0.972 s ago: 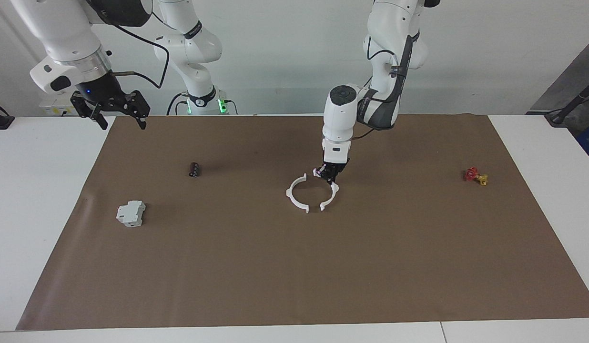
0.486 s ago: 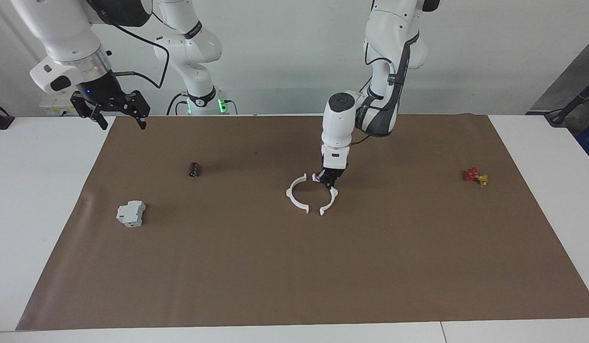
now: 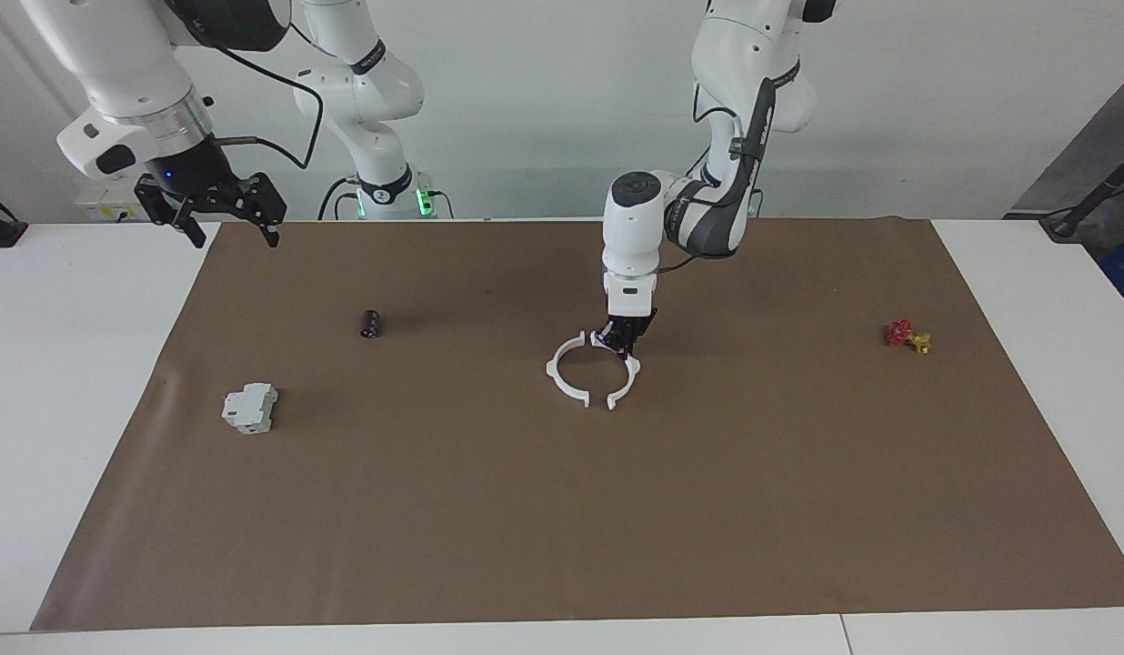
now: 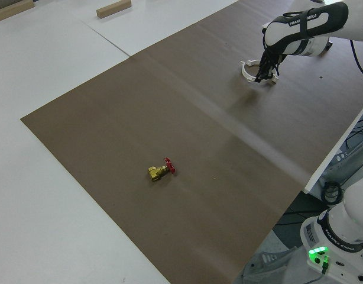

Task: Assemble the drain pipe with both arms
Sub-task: 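Press the held half-ring onto the placed half-ring with the left gripper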

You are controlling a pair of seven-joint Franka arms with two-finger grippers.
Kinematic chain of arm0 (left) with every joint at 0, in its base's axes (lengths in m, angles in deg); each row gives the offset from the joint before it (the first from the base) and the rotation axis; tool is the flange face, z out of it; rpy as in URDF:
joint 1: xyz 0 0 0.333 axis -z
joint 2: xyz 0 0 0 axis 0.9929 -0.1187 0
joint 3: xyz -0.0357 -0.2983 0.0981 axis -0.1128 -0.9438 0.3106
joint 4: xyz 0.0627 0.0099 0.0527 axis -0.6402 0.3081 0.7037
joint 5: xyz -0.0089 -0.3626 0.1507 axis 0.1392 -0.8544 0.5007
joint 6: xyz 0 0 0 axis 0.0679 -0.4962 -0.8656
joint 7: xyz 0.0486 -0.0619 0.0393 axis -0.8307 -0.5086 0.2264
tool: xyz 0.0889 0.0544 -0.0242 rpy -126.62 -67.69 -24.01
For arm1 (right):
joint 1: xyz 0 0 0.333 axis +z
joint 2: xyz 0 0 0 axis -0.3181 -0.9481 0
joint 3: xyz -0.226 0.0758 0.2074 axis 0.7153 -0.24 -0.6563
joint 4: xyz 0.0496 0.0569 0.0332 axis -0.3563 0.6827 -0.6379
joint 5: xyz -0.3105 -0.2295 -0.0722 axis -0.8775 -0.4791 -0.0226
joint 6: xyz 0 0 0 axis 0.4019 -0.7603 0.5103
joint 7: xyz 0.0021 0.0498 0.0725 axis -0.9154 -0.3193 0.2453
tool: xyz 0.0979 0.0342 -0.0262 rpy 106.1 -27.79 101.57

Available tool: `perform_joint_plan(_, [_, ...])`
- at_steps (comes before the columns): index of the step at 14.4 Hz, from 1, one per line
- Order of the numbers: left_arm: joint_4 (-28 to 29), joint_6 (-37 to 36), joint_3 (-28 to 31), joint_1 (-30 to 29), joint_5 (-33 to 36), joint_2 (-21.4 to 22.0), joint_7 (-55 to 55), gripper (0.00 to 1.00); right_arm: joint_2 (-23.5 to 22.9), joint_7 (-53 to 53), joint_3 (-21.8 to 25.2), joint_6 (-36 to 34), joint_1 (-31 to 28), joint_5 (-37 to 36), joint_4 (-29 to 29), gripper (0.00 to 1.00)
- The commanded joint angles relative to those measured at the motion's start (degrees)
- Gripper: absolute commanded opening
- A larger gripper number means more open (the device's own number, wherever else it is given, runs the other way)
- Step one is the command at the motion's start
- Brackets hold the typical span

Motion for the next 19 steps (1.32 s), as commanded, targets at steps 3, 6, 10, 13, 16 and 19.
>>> perform_joint_plan(3, [-1.3, -1.1, 1.0, 1.3, 2.2, -0.3, 2.0, 0.00, -0.4, -0.9, -0.2, -1.0, -0.5, 0.9, -0.6, 1.00])
perform_joint_plan(6, [-1.4, -2.0, 1.0, 2.0, 2.2, -0.3, 2.0, 0.00, -0.4, -0.9, -0.2, -1.0, -0.5, 0.9, -0.6, 1.00])
perform_joint_plan(10, [-0.8, -2.4, 1.0, 2.7, 3.1, -0.3, 2.1, 0.00, -0.4, -0.9, -0.2, -1.0, -0.5, 0.9, -0.6, 1.00])
perform_joint_plan(13, [-0.7, -3.3, 1.0, 3.5, 4.4, -0.2, 2.2, 0.00, -0.4, -0.9, -0.2, -1.0, -0.5, 0.9, -0.6, 1.00])
perform_joint_plan(16, [-0.7, -3.3, 1.0, 3.6, 4.5, -0.2, 3.2, 0.00, -0.4, -0.9, -0.2, -1.0, -0.5, 0.9, -0.6, 1.00])
perform_joint_plan(19, [-0.8, -3.1, 0.9, 3.7, 6.4, -0.3, 4.7, 0.00, -0.4, -0.9, -0.2, -1.0, -0.5, 0.9, -0.6, 1.00])
